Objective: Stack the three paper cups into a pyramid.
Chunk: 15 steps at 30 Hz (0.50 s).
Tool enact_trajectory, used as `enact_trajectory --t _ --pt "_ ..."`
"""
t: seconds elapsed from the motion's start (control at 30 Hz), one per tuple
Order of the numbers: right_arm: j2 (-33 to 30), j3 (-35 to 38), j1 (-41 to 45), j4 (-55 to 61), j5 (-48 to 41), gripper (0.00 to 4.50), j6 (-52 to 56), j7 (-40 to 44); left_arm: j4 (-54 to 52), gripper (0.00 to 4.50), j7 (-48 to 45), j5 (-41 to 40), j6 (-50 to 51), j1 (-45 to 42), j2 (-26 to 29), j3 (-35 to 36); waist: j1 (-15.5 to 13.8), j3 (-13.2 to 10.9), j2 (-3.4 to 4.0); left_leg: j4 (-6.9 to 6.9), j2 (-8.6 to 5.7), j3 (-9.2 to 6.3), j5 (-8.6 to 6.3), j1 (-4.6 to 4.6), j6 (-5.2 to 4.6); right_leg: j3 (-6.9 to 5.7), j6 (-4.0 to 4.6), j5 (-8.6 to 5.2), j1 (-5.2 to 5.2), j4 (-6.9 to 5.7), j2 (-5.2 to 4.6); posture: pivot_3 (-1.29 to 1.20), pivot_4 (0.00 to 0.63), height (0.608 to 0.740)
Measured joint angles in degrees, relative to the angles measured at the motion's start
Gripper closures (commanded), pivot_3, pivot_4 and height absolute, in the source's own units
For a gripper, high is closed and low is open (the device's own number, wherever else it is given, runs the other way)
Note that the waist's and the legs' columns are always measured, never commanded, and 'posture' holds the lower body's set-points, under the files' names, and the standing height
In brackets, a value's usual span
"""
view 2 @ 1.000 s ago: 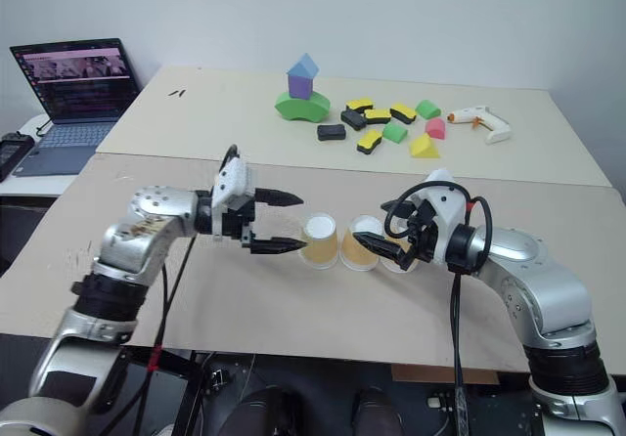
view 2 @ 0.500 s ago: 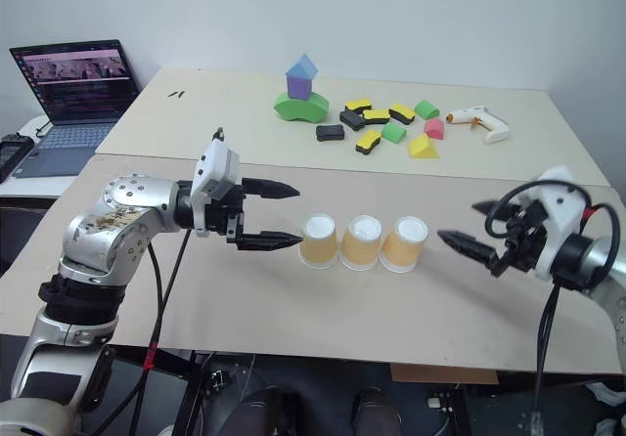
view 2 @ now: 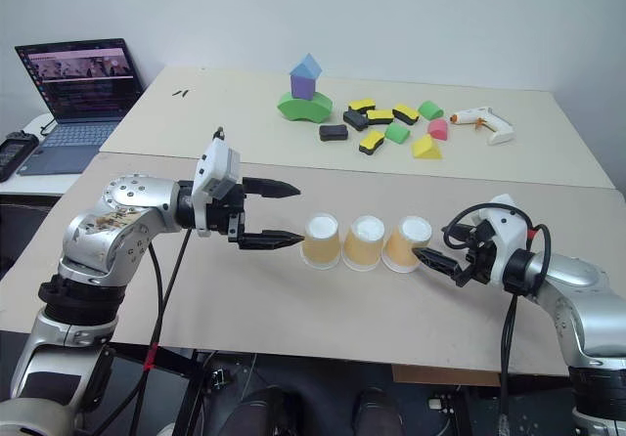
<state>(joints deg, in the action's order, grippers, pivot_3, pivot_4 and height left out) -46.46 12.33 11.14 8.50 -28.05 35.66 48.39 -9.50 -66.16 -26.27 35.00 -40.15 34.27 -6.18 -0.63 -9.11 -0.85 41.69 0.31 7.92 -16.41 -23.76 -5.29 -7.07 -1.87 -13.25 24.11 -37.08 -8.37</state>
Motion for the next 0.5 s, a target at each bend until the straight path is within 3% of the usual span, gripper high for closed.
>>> enact_trajectory --t 0.5 --pt "2.3 -3.4 6.7 -1.8 0.9 0.00 -0.6 1.3 -0.3 0.08 1.7 -0.4 0.1 0.0 0.1 0.0 0.0 0.0 0.00 0.00 -0.02 0.00 0.00 0.00 0.00 -0.01 0.00 0.00 0.00 0.00 0.00 0.00 0.150 0.705"
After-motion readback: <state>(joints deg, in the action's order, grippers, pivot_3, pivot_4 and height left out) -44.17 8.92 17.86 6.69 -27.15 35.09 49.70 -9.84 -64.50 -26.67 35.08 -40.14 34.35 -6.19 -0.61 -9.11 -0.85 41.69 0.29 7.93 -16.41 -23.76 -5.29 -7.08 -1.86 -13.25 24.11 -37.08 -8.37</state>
